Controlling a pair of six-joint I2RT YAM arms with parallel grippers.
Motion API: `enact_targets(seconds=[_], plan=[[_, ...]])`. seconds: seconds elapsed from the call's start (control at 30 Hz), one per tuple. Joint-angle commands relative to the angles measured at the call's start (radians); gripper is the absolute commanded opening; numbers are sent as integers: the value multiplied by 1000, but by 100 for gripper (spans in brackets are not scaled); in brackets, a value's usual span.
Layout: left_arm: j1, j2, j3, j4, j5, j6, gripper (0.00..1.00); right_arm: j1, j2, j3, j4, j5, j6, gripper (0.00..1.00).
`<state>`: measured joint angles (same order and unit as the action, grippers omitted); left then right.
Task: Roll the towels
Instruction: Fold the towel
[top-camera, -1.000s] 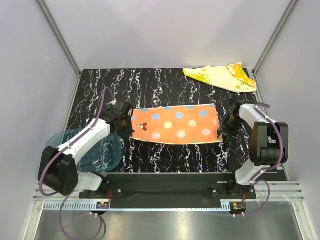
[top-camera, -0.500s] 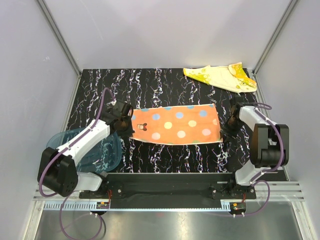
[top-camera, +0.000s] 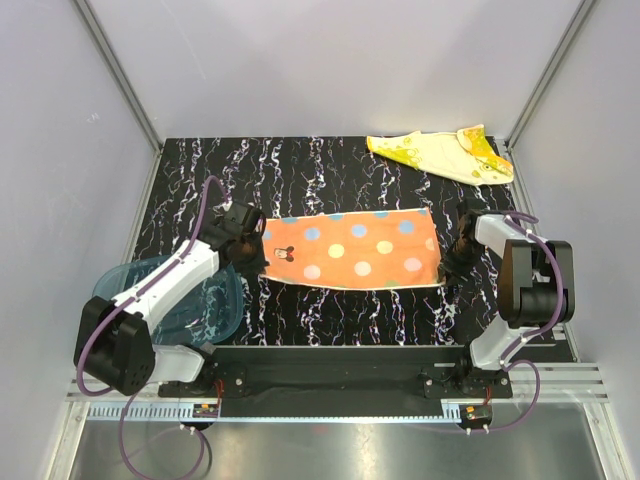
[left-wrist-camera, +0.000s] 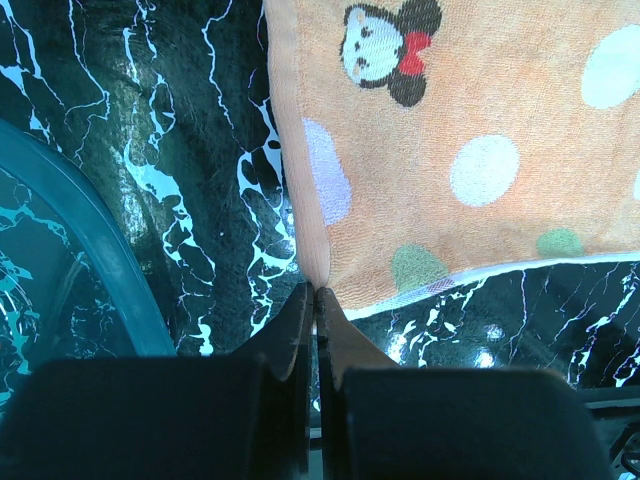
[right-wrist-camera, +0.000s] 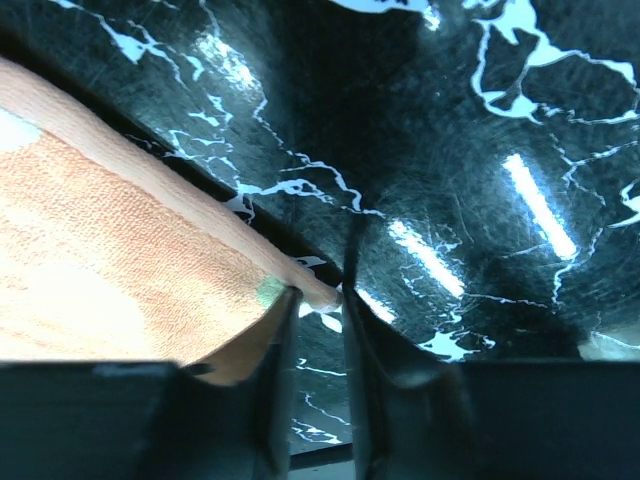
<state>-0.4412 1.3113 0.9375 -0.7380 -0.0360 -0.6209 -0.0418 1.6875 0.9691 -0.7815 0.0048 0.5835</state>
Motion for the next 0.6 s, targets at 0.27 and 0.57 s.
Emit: enact_targets(seconds=[0.27, 0.57], plan=[[4, -32, -8, 15, 2, 16, 0, 3, -6, -24, 51, -31, 3, 0], [4, -138, -42, -49, 1, 15, 0, 3, -279, -32, -81, -80, 18, 0]])
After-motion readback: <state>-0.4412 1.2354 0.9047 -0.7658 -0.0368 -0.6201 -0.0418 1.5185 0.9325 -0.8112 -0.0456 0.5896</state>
